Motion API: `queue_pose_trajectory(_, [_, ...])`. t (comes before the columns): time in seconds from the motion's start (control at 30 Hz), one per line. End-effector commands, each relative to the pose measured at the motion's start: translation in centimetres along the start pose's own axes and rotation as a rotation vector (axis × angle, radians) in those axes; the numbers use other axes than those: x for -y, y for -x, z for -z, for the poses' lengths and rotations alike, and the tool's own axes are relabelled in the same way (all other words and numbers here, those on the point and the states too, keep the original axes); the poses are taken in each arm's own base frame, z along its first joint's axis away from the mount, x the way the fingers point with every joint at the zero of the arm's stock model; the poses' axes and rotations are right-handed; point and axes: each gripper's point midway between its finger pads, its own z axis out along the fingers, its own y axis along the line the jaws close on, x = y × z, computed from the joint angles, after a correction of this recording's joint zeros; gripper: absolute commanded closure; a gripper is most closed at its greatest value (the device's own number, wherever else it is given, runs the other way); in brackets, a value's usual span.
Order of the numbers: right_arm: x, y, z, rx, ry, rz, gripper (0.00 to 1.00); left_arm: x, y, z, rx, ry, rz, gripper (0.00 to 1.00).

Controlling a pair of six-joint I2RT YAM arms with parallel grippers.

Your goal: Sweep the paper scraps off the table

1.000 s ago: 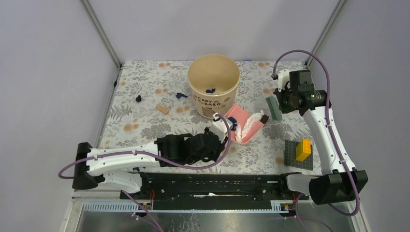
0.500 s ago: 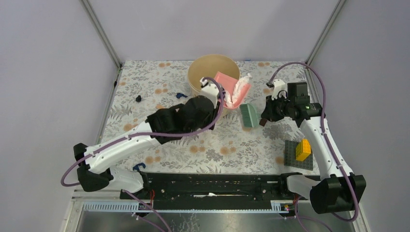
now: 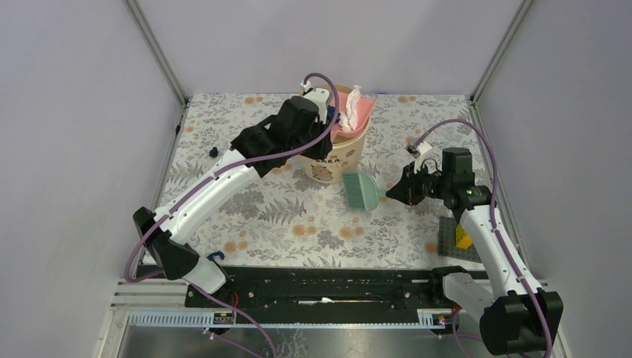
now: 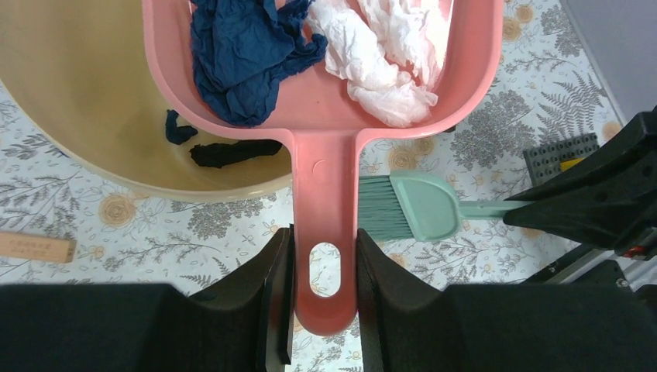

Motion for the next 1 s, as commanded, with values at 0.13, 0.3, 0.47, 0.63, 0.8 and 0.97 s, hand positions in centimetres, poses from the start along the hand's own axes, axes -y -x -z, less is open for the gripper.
queue_pose_trajectory(0.13, [-0.9,0.6,-0.3,0.026,0.083,0.047,1.00,1.8,5.8,1.1,0.115,-0.192,0.151,1.00])
queue_pose_trajectory(0.3, [-1.0,0.4,-0.2,0.030,0.076,0.064,1.00,2.3,6.7,1.0,0.112,-0.290,0.249,1.00])
queue_pose_trajectory(0.47, [-0.8,0.3,-0.2,0.020,0.071,0.064,1.00,2.4,7.8,1.5,0.139,-0.394,0.377,1.00])
queue_pose_trajectory(0.63, [-0.8,0.1,-0.3,0.010,0.076,0.059,1.00,2.0,8.6,2.5,0.174,-0.515,0.559,1.00])
queue_pose_trajectory(0.8, [-0.8,0.1,-0.3,0.011,0.075,0.062,1.00,1.4,8.5,3.0,0.157,-0.639,0.706,1.00])
queue_pose_trajectory(0.97, [-0.7,0.0,-0.3,0.008,0.070,0.064,1.00,1.3,8.8,4.3,0.168,-0.830,0.861,1.00])
